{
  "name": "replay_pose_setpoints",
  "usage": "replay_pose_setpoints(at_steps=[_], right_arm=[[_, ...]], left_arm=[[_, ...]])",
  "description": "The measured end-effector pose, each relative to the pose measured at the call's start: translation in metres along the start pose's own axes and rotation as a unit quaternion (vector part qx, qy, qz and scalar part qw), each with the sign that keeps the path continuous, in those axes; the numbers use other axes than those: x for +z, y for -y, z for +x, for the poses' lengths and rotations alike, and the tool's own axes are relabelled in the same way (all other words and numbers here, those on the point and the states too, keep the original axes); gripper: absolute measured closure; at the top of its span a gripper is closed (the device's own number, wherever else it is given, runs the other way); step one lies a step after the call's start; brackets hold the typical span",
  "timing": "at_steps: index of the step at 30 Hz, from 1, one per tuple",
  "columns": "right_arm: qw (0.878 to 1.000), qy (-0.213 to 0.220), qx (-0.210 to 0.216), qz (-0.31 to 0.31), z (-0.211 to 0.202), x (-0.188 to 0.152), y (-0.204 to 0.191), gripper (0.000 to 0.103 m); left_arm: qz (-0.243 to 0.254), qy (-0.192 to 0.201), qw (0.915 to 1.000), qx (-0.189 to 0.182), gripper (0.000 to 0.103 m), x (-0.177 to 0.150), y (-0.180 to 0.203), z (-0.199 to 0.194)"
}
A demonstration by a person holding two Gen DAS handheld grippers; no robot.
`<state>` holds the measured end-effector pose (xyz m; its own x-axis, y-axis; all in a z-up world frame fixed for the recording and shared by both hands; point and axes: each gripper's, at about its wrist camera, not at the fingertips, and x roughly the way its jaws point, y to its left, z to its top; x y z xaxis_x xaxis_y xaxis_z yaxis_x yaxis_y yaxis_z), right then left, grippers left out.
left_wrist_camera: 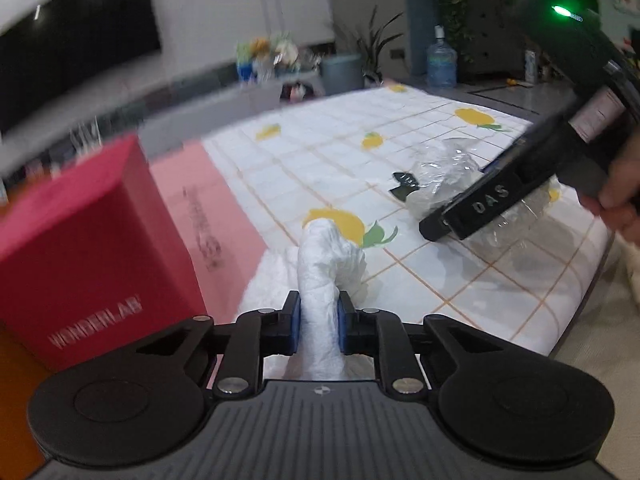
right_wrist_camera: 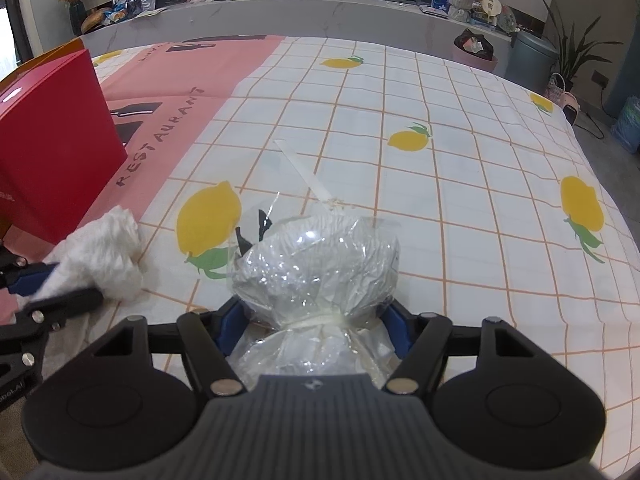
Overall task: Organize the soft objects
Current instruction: 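Lift and carry the white cloth and plastic bundle to the shoebox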
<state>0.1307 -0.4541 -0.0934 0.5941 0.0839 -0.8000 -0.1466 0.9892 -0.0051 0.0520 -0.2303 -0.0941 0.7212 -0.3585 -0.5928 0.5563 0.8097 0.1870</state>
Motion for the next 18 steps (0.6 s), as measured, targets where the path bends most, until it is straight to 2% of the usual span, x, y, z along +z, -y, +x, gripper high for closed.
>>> replay_pose_setpoints(at_steps=[3,5,8,11,15,18], right_arm=[[1.0,0.016,-0.003,0.004,-0.004,-0.007,0.0,0.039],[1.0,0.017,-0.014,0.016,-0.008,-0.009,-0.001,0.046],[0.999,0.015,-0.016,0.031,-0.012,-0.011,-0.002,0.048],[0.999,0.017,-0.011,0.045,-0.013,-0.011,-0.004,0.048],[0.999,0.019,-0.017,0.048,-0.019,-0.006,-0.008,0.048],[0.997,0.039,-0.051,0.043,-0.028,0.003,-0.006,0.048]], left_arm=[[0.013,-0.005,0.9999,-0.007,0.084,-0.001,0.005,-0.001],[0.023,-0.005,0.9997,-0.004,0.084,0.0,0.009,-0.002],[0.032,-0.01,0.9994,-0.002,0.084,0.005,0.012,-0.002],[0.025,-0.009,0.9996,-0.006,0.084,0.018,0.013,-0.001],[0.019,0.015,0.9997,0.0,0.084,0.043,0.009,-0.002],[0.011,0.024,0.9996,-0.005,0.084,0.061,0.002,0.001]])
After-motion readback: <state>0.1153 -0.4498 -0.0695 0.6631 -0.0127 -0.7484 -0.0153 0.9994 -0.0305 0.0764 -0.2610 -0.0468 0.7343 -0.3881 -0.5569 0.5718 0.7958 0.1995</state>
